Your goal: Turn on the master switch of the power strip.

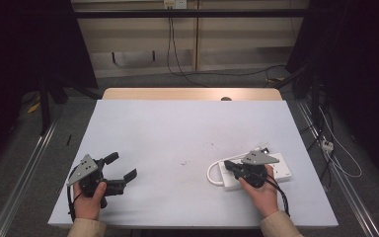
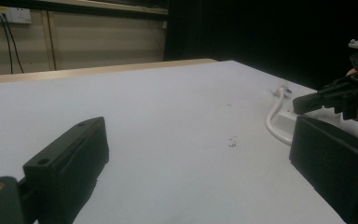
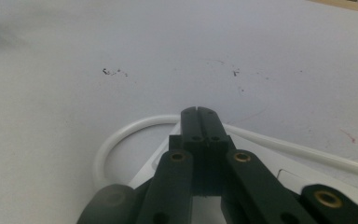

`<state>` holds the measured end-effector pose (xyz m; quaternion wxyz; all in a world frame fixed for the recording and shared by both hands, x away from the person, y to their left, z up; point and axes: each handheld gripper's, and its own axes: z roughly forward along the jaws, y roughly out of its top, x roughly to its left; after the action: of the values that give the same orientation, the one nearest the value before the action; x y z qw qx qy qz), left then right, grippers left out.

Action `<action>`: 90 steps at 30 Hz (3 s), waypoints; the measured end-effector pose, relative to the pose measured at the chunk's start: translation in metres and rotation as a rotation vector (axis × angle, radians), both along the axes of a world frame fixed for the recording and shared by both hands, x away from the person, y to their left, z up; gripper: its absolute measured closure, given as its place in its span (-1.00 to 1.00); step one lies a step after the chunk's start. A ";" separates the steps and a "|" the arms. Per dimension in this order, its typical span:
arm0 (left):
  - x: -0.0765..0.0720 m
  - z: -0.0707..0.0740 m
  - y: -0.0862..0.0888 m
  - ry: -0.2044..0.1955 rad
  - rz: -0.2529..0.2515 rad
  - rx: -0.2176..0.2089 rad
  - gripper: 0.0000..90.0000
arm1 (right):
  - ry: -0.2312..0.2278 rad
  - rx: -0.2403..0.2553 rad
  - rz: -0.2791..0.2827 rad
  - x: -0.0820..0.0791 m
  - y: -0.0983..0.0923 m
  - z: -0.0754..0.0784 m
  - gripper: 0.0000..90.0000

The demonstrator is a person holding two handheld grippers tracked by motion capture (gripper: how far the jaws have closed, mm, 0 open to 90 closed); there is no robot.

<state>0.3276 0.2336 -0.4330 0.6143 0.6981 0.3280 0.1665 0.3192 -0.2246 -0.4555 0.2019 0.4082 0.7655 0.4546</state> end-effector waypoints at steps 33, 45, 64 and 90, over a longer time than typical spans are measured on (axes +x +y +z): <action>0.002 0.000 -0.002 0.003 -0.006 -0.001 -0.90 | 0.003 0.084 -0.009 -0.002 -0.003 0.009 0.67; 0.002 0.000 -0.003 0.003 -0.010 -0.002 -0.90 | 0.019 0.102 -0.004 -0.003 -0.003 0.010 0.19; 0.002 0.000 -0.002 0.006 -0.009 -0.003 -0.90 | 0.039 0.113 -0.005 -0.003 -0.005 0.011 -0.35; 0.002 -0.001 -0.002 0.007 -0.009 0.000 -0.91 | 0.024 0.098 0.039 -0.014 -0.016 0.013 -0.73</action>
<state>0.3299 0.2315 -0.4342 0.6139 0.7001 0.3270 0.1614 0.3052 -0.2409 -0.4429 0.1638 0.4078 0.7525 0.4904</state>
